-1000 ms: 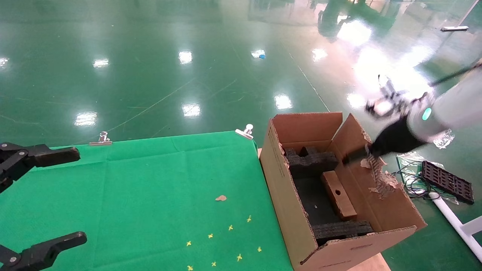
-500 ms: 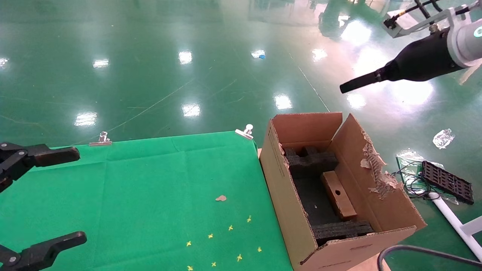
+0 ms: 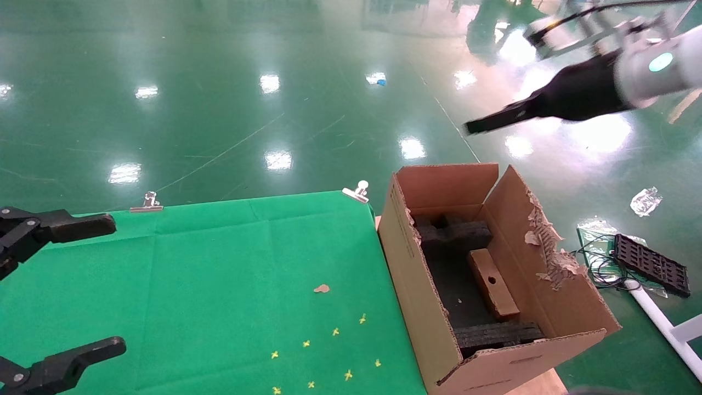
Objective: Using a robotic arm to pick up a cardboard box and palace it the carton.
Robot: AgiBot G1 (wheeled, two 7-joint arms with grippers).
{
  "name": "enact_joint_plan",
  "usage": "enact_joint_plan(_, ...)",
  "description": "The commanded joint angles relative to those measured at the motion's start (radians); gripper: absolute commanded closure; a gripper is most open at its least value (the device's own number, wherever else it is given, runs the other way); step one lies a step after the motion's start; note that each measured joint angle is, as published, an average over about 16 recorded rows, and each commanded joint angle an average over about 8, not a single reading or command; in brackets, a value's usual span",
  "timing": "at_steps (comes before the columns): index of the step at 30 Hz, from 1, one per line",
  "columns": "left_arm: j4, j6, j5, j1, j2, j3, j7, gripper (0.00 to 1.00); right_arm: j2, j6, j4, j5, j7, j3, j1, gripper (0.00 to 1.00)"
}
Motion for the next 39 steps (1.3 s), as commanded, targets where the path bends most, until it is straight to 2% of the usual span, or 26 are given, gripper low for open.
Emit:
enact_joint_plan(1, 0.000, 0.000, 0.000, 0.000, 0.000, 0.000, 0.000, 0.00, 0.006, -0.008, 0.034, 0.015, -0.015, 0.040, -0.037, 0.00)
enact_joint_plan(39, 0.000, -0.001, -0.001, -0.001, -0.001, 0.002, 0.001, 0.00, 0.131, -0.174, 0.746, 0.338, -0.325, 0.873, -0.814, 0.00)
